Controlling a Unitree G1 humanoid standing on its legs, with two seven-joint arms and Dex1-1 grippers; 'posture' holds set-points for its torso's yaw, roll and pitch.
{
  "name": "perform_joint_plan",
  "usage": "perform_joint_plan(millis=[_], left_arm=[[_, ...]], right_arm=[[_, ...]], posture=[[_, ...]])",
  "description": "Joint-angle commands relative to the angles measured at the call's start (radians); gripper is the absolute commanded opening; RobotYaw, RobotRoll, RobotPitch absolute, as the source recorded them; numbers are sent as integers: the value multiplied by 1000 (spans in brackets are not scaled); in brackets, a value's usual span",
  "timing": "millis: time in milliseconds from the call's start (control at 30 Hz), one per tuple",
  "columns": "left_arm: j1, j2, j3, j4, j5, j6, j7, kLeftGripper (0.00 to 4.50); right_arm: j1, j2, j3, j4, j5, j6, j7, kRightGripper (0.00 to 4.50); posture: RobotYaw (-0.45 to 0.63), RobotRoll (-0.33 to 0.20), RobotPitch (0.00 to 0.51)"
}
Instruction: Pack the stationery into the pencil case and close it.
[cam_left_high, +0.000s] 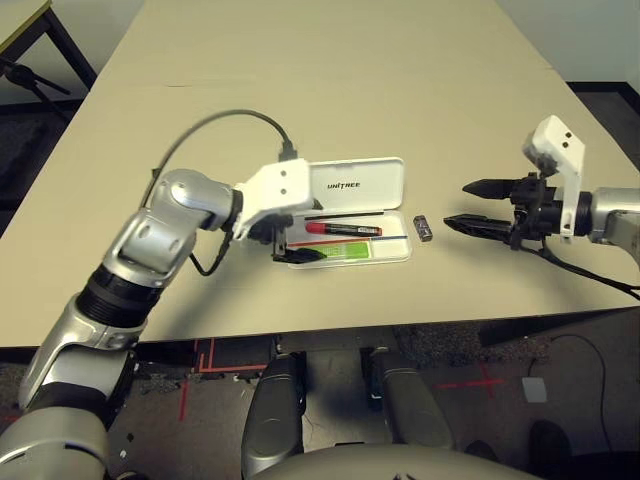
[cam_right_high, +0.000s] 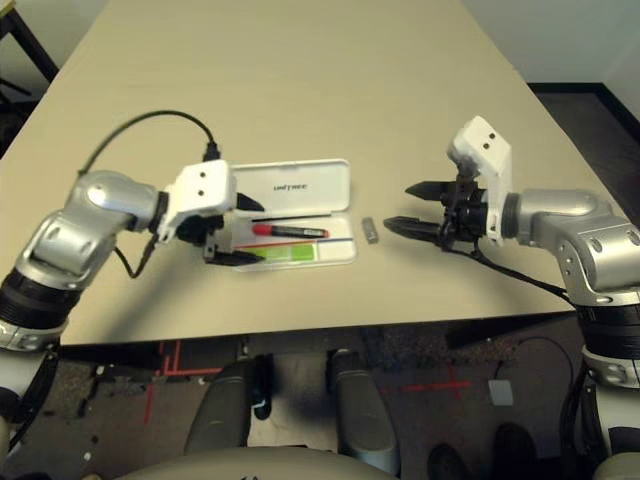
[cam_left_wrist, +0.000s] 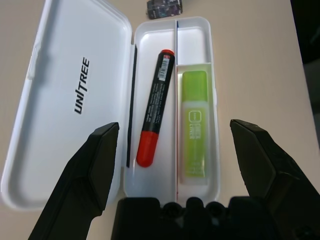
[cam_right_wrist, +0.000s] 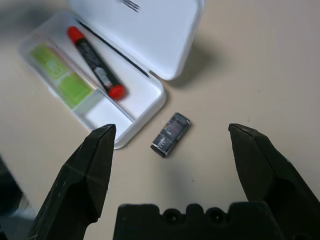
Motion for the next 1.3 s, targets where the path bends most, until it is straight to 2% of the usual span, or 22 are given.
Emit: perform_joint_plan(millis=[33, 267, 467, 900, 1300], left_arm=[[35, 36, 33, -37, -38, 21, -11, 4470], [97, 106, 121, -59, -133, -22, -76, 4470], [126, 141, 150, -71, -169, -24, -86, 4470], [157, 188, 175, -105, -233, 1, -93, 4470], [185, 201, 203, -114, -259, 5, -71, 4470]], right_arm=[[0, 33, 5, -40, -19, 110, -118, 4500], [-2, 98, -4, -92, -24, 222, -255, 4500], [-1, 170, -7, -105, -38, 279, -353, 4500], [35, 231, 21, -83, -57, 256, -412, 4500], [19, 272, 57, -36, -85, 239, -416, 4500]], posture=[[-38, 0, 188], [-30, 0, 189], [-16, 0, 192], [23, 0, 199], [49, 0, 211]])
